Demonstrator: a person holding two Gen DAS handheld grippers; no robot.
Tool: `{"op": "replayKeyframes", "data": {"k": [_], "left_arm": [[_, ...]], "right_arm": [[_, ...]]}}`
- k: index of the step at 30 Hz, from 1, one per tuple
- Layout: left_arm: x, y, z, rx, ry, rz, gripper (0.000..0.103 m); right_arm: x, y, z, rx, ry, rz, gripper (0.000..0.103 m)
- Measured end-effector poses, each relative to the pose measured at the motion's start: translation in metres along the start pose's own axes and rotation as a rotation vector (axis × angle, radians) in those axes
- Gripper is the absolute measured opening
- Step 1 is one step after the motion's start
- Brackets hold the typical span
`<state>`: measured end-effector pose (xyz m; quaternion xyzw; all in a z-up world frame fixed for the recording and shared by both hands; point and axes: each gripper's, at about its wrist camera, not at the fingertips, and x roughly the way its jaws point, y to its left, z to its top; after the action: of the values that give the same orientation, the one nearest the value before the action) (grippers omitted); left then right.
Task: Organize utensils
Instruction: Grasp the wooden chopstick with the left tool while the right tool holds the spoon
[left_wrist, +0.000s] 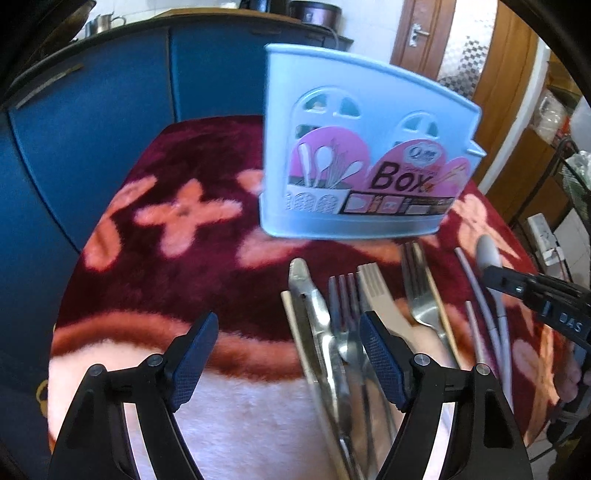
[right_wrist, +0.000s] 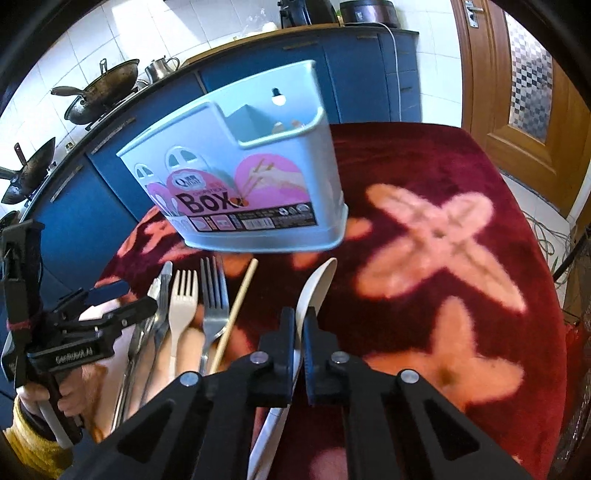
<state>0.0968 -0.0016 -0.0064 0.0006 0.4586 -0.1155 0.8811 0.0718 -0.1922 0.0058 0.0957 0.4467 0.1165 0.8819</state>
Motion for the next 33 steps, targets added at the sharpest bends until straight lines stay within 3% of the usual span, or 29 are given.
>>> {"op": "replayKeyframes", "data": {"k": [6,13,26,33], "left_arm": [[0.001,0.006,-0.004,-0.016,0.025,0.023,0.072],[-0.01,0.0,-0.02,0.014,0.07,0.04,0.071],[-0.035,0.009,-0.044,-0.05,0.142,0.002,0.071],[-0.021,0.007,-0.039,-0.018,0.141,0.05,0.071]], "right_arm": [[0.007,-0.01,-0.006,0.012,0.031,-0.001,0.009],[0.01,-0.015,-0.009,0.023,0.031,0.026,0.011],[0.009,-0.021,-0.011,0.042,0.033,0.051,0.011],[0.009,-0.021,-0.012,0.07,0.03,0.045,0.012]]}}
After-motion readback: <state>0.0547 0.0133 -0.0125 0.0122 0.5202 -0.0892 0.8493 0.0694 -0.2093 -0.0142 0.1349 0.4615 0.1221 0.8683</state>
